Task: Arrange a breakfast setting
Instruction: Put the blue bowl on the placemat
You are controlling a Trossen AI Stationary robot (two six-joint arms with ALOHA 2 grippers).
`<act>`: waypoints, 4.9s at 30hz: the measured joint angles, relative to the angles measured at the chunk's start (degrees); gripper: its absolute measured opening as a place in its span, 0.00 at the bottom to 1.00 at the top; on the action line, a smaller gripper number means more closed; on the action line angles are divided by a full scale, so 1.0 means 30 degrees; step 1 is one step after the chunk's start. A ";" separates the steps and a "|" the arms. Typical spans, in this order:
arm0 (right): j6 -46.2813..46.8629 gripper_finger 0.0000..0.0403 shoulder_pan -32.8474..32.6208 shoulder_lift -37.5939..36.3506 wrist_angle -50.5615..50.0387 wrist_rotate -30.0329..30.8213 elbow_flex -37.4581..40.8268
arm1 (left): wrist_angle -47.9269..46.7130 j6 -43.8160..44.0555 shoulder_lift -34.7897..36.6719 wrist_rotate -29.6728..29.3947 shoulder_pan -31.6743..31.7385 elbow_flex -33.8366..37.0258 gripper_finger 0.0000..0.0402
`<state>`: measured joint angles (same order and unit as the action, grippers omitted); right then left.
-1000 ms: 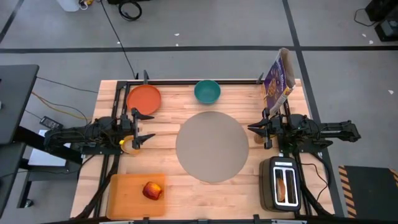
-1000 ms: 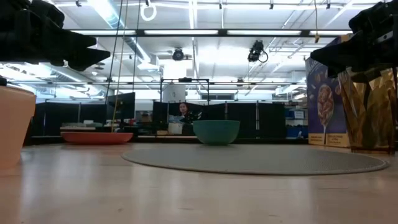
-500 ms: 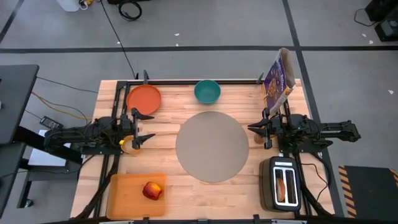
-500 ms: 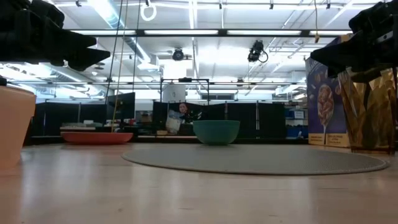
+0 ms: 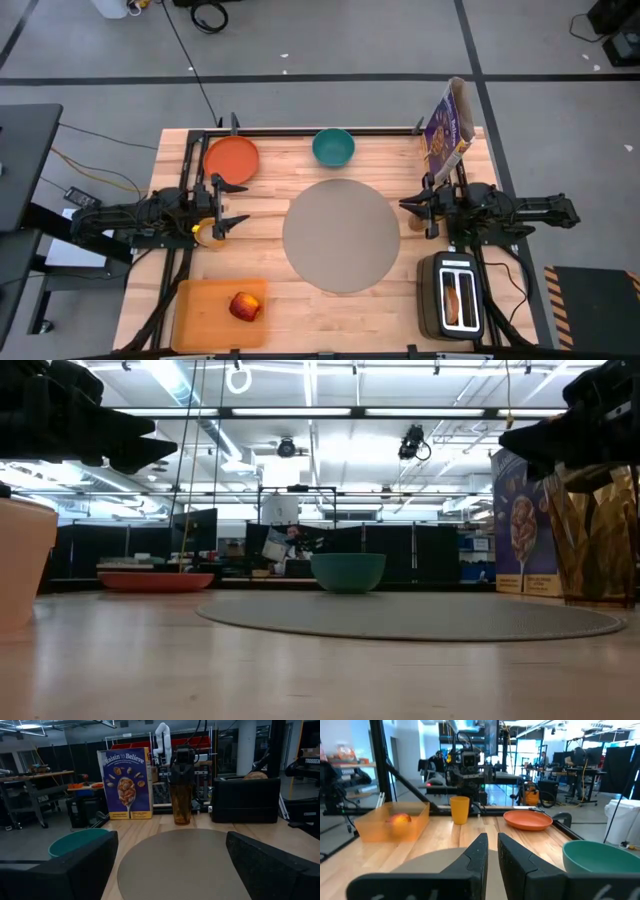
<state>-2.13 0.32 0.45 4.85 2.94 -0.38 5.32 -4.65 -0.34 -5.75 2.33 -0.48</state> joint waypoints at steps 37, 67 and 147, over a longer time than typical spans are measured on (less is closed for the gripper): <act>0.1872 0.12 -0.0786 1.5541 -0.8473 0.2041 -1.8996 | 0.0007 0.0002 -0.0007 -0.0002 0.0000 -0.0004 0.95; -0.2447 0.57 0.5403 3.3473 -1.6614 0.2429 -3.1918 | 0.0007 0.0002 -0.0007 0.0000 0.0000 0.0000 0.95; 0.1159 0.03 -0.2782 3.3638 -1.4532 0.1148 -2.1832 | 0.0007 0.0002 -0.0007 0.0001 0.0000 -0.0003 0.95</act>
<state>1.34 -8.03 101.36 -38.74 6.38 -65.88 5.34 -4.64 -0.36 -5.75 2.33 -0.49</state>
